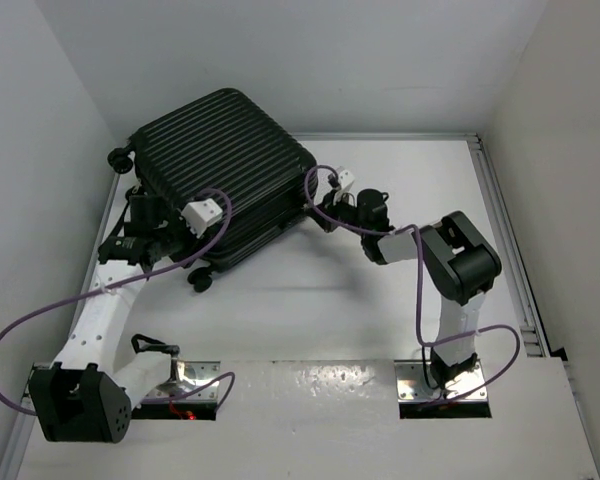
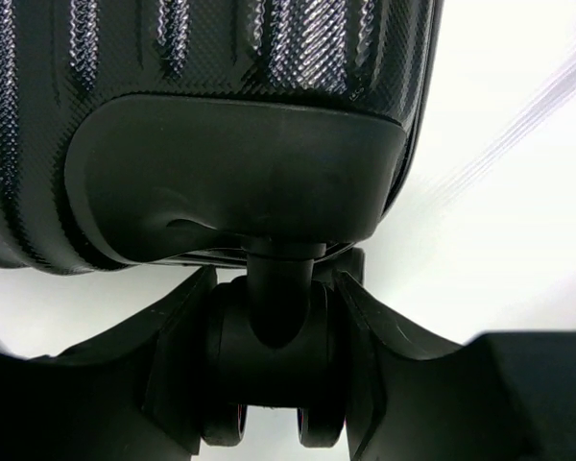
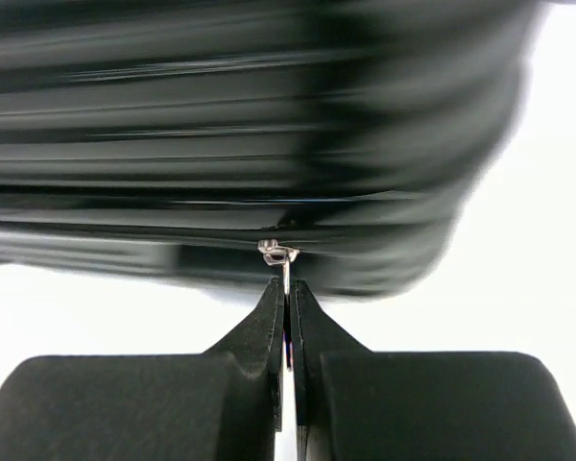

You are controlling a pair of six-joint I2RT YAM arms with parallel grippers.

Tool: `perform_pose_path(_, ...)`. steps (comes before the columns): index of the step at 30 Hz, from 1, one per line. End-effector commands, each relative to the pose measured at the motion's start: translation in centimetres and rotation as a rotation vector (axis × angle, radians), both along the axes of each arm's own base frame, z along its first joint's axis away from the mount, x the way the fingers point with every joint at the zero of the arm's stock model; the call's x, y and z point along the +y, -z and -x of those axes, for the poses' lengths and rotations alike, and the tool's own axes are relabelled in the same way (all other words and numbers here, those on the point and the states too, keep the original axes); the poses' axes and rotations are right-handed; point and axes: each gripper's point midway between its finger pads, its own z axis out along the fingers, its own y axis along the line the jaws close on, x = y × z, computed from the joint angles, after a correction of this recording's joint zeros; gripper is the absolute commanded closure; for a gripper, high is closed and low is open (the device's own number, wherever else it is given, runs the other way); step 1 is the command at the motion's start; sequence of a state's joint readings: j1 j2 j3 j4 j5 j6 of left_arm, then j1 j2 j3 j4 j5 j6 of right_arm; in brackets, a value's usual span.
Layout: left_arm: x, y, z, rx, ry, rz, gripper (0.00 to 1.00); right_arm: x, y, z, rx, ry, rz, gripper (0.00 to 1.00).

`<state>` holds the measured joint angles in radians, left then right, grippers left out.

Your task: Pack the luggage

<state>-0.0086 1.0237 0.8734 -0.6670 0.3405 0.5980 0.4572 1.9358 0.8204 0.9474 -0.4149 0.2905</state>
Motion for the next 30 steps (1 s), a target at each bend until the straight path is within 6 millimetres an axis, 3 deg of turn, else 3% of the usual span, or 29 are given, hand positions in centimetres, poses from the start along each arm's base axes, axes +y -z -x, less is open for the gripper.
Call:
perform_pose_path(1,5.8,2.9,2.0,0.116,-0.150,-0.163,1.00,-6.1,-2.2,-6.1,-0.154,0.256,0.098,1.00)
perform_pose_path(3,6.6,3.4,2.0,0.123,-0.155,-0.177,1.00,-7.7,-1.2,-7.5,-0.138,0.307,0.117,1.00)
perform_pose_path(8,9.7,3.7,1.3,0.089,-0.160,-0.244,1.00,-10.7,-1.3,-10.5,-0.175,0.389,0.160,1.00)
perform_pose_path(10,10.6,3.7,0.6,0.053,-0.139,-0.276,1.00,-11.5,-1.1,-10.8,-0.184,0.386,0.168,1.00)
perform_pose_path(13,11.5,4.2,-0.5,0.034,-0.152,-0.272,1.00,-11.0,-1.2,-9.9,-0.200,0.326,0.149,1.00)
perform_pose_path(18,11.8,3.9,-2.6,0.024,-0.133,-0.266,0.98,-12.3,-1.6,-8.8,-0.163,0.341,0.112,1.00)
perform_pose_path(24,10.6,4.0,-3.4,0.004,-0.036,-0.261,0.98,-13.7,-1.6,-5.0,-0.098,0.324,0.086,1.00)
perform_pose_path(26,9.7,4.0,-3.4,-0.011,0.014,-0.257,0.98,-14.0,-1.6,-2.8,-0.078,0.310,0.075,1.00)
perform_pose_path(27,9.2,3.7,-3.3,-0.039,0.062,-0.278,0.98,-14.0,0.1,-0.7,-0.025,0.288,0.080,1.00)
perform_pose_path(29,8.1,4.1,-2.8,-0.057,0.135,-0.278,0.99,-13.5,-1.7,1.0,-0.052,0.246,0.052,1.00)
perform_pose_path(30,7.8,4.2,-2.7,-0.069,0.159,-0.282,0.99,-13.3,-1.0,2.9,-0.022,0.220,0.047,1.00)
